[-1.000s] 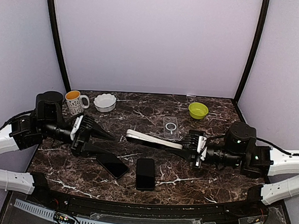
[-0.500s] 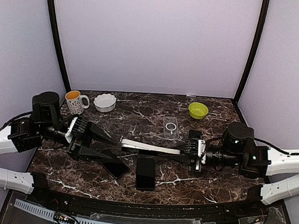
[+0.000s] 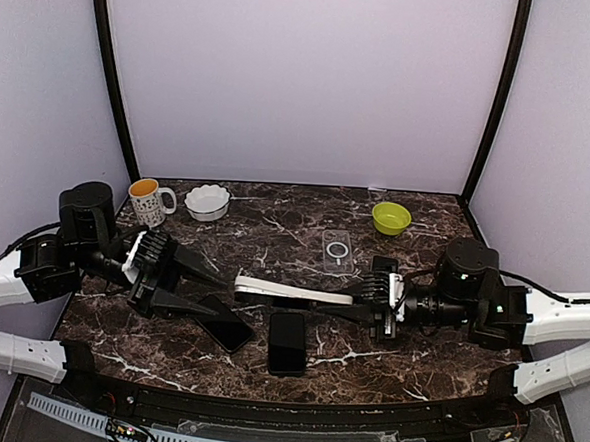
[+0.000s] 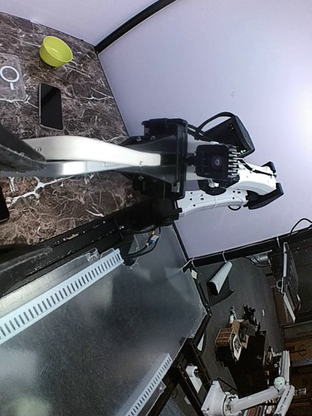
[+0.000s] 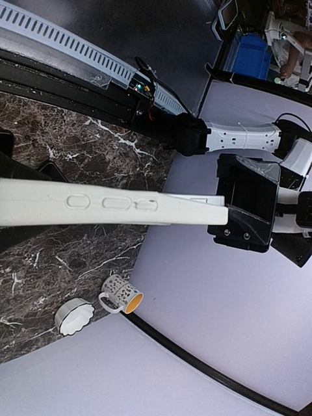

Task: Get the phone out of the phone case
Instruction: Pass from the right arm to the left

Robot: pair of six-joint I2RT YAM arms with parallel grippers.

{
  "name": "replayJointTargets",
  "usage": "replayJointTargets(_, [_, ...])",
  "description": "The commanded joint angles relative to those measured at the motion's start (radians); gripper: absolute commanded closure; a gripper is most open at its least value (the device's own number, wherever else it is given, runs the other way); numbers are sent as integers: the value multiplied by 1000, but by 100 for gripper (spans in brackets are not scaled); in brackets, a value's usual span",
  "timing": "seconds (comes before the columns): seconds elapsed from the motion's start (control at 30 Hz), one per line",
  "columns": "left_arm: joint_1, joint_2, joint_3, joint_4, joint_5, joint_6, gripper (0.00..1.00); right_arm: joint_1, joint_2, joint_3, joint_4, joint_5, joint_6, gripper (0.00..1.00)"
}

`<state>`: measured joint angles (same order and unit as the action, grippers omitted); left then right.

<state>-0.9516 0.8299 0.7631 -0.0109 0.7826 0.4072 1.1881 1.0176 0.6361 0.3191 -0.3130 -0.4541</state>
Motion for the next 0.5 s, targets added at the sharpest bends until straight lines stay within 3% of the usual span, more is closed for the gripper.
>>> replayJointTargets(0.0, [-8,-17,-16,45,35,-15,59,-3,-4,58,132,-16,19,100])
replayJointTargets(0.47, [-16,8,-29,97,15,-19,60,-1,8,72,122,-65,27,100])
